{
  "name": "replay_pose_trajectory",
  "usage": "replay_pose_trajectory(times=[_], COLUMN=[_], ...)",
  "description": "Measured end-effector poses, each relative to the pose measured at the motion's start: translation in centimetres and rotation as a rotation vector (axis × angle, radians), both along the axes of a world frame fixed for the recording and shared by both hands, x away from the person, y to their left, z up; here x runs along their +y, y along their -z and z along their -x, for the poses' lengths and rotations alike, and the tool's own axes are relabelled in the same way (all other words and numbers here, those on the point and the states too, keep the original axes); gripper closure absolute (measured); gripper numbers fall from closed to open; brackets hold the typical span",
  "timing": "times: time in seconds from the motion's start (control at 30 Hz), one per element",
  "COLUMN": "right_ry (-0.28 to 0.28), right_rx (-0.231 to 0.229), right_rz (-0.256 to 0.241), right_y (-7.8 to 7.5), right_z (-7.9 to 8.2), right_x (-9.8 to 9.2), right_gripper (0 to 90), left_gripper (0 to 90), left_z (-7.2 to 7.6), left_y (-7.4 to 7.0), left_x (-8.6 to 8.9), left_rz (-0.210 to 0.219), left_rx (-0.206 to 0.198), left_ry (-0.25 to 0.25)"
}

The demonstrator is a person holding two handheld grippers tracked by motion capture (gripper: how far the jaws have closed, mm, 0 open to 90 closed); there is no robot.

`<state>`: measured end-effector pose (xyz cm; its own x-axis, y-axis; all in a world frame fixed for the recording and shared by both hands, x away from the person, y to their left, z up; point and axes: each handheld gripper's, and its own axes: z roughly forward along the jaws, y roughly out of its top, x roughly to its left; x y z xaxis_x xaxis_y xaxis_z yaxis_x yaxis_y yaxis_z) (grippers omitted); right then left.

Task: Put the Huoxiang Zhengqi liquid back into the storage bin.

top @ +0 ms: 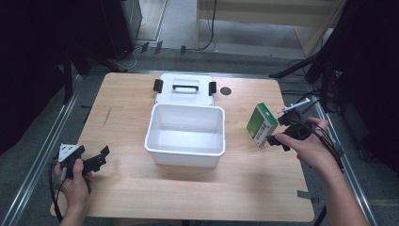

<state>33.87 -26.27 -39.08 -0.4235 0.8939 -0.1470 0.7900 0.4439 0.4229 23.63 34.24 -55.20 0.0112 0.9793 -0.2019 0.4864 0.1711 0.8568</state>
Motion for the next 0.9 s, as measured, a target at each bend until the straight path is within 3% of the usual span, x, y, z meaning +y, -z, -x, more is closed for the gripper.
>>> replay_pose_trajectory(times=[0.1,0.47,0.7,0.9], right_ry=[-0.01,0.003,0.038,0.056], right_rx=[0.054,0.187,0.214,0.261], right_rz=[0.054,0.119,0.119,0.075], right_y=[-1.0,-2.5,-2.4,-2.2], right_z=[-1.0,-4.7,-6.4,-7.9], right_x=[0.8,3.0,3.4,3.6], right_gripper=[12.7,14.0,19.0,25.5], left_gripper=[3.8,3.8,3.8,3.8], left_z=[0.0,0.0,0.0,-0.1], left_y=[0.0,0.0,0.0,0.0], left_x=[0.0,0.0,0.1,0.0], left_rz=[0.002,0.001,0.005,0.007], left_rx=[0.004,0.008,0.008,0.006], left_ry=[0.001,-0.001,0.001,-0.005])
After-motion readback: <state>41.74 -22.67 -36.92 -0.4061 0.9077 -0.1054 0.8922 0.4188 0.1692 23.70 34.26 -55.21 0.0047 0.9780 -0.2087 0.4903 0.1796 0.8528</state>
